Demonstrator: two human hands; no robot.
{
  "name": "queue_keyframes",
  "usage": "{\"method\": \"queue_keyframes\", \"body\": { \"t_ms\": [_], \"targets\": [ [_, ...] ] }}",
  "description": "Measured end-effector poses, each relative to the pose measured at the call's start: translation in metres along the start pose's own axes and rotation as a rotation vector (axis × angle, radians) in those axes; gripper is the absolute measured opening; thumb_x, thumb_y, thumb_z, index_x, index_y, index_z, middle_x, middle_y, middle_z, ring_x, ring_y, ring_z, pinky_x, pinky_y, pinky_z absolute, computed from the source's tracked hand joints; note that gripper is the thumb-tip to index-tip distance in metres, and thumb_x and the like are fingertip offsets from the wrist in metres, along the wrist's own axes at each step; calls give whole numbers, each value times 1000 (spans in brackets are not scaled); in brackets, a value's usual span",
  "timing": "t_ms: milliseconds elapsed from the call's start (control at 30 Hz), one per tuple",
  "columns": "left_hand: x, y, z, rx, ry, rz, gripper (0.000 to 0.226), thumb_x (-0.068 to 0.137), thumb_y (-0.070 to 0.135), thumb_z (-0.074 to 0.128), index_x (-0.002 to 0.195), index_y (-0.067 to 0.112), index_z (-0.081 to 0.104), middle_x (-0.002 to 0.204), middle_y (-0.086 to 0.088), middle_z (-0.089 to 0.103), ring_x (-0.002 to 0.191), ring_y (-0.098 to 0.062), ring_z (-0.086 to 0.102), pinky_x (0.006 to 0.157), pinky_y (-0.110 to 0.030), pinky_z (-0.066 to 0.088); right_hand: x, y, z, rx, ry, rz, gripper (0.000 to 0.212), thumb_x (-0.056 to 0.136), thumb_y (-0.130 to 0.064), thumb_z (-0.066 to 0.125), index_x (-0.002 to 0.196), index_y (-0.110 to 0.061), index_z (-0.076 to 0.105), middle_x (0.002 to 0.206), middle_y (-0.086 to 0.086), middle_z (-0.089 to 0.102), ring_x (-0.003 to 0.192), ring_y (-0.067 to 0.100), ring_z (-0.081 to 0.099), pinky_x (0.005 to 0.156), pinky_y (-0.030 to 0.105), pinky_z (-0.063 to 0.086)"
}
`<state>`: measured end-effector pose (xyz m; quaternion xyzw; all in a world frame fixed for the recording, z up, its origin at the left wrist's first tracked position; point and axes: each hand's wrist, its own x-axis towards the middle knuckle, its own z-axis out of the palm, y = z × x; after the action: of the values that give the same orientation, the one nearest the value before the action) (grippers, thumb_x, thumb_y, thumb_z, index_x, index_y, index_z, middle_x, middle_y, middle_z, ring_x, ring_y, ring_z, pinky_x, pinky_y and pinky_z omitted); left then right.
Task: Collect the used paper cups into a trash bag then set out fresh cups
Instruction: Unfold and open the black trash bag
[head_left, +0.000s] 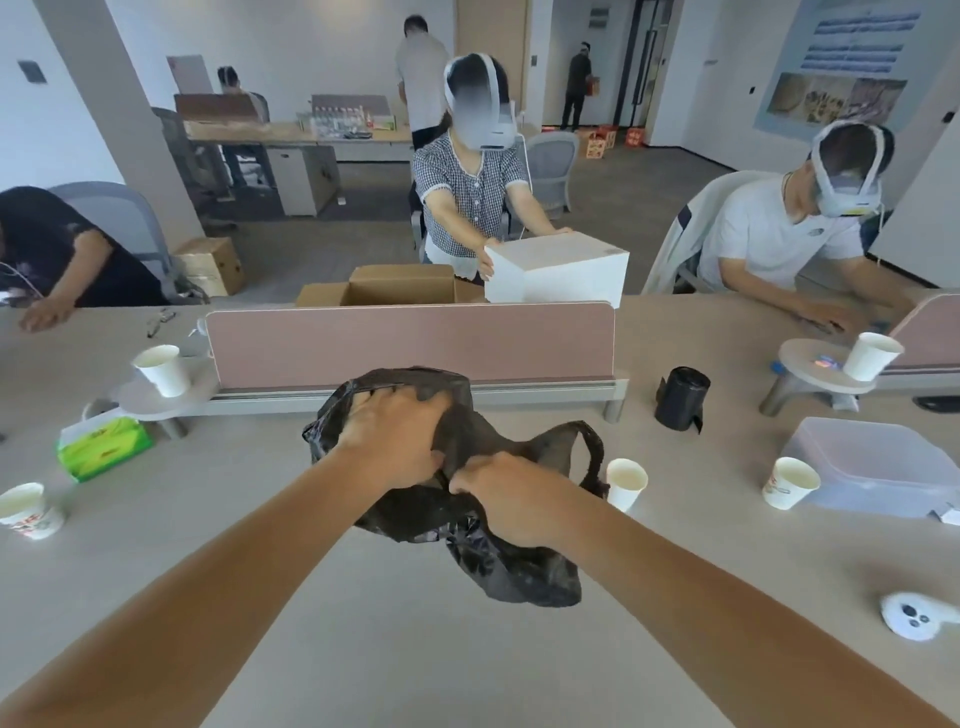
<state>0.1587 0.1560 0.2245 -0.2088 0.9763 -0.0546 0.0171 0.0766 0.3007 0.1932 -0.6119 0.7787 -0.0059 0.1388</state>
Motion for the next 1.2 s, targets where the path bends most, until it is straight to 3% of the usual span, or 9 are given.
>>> {"method": "queue_keyframes", "body": {
  "t_ms": [133, 300, 467, 600, 767, 900, 1000, 1067, 1200],
  "targets": [
    [21, -2, -14, 27, 38, 33, 59, 84, 53, 61, 138, 37, 43, 137, 2, 55, 126, -28, 51, 105, -47, 38, 30, 70, 12, -222, -83, 164, 62, 80, -3, 63, 136, -18, 40, 137, 10, 42, 125, 36, 47, 94, 53, 49],
    [35, -29, 5, 68, -205, -86, 62, 84, 63, 53, 139, 37, 41, 141, 7, 53, 124, -23, 53, 98, -42, 50, 43, 144, 10, -131, -207, 338, 66, 97, -39, 41, 155, -21, 13, 158, 17, 23, 138, 38, 36, 112, 44, 33],
    [49, -24, 29, 175, -344, -182, 83, 85, 78, 28, 150, 26, 31, 148, -3, 47, 132, -28, 46, 104, -40, 42, 52, 179, -20, -41, -183, 367, 73, 78, -61, 52, 145, -39, 30, 138, -2, 53, 114, 27, 55, 100, 42, 46],
    [56, -27, 33, -50, -182, -191, 80, 87, 75, 36, 153, 38, 12, 159, 2, 31, 142, -28, 36, 110, -42, 35, 36, 176, -49, 212, 78, 381, 70, 84, -72, 47, 142, -35, 41, 141, -5, 51, 125, 25, 50, 105, 38, 39],
    [62, -31, 54, -457, -213, -28, 54, 96, 54, 45, 146, 41, 33, 144, 4, 52, 128, -24, 51, 108, -35, 40, 21, 176, -33, 731, -345, 471, 94, 66, -94, 41, 141, -37, 49, 145, -8, 49, 134, 22, 46, 113, 38, 34],
    [73, -38, 50, -1054, -247, -138, 35, 84, 59, 59, 110, 38, 66, 110, 5, 71, 106, -21, 64, 101, -39, 49, 27, 184, -32, 1258, 42, 487, 54, 97, -51, 49, 145, -26, 44, 143, -5, 53, 132, 22, 48, 112, 40, 37],
    [76, -39, 40, -1404, -317, -227, 38, 80, 54, 64, 109, 28, 65, 116, 3, 67, 122, -21, 55, 114, -43, 34, 25, 185, -29, 1369, -80, 523, 44, 94, -53, 52, 128, -27, 61, 129, 0, 65, 118, 27, 61, 109, 41, 42],
    [80, -41, 34, -1573, -292, -307, 37, 78, 46, 67, 105, 21, 64, 110, 1, 69, 121, -22, 57, 113, -40, 35, 22, 179, -36, 1267, -81, 573, 49, 95, -53, 49, 132, -22, 59, 124, 7, 67, 113, 30, 63, 105, 39, 44],
    [87, -50, 16, -1433, 40, -234, 44, 90, 60, 54, 101, 19, 67, 101, 1, 72, 105, -21, 63, 95, -33, 44, 13, 154, -98, 679, 383, 586, 56, 98, -57, 35, 144, -28, 45, 153, 2, 40, 138, 24, 38, 110, 32, 25]
  ]
}}
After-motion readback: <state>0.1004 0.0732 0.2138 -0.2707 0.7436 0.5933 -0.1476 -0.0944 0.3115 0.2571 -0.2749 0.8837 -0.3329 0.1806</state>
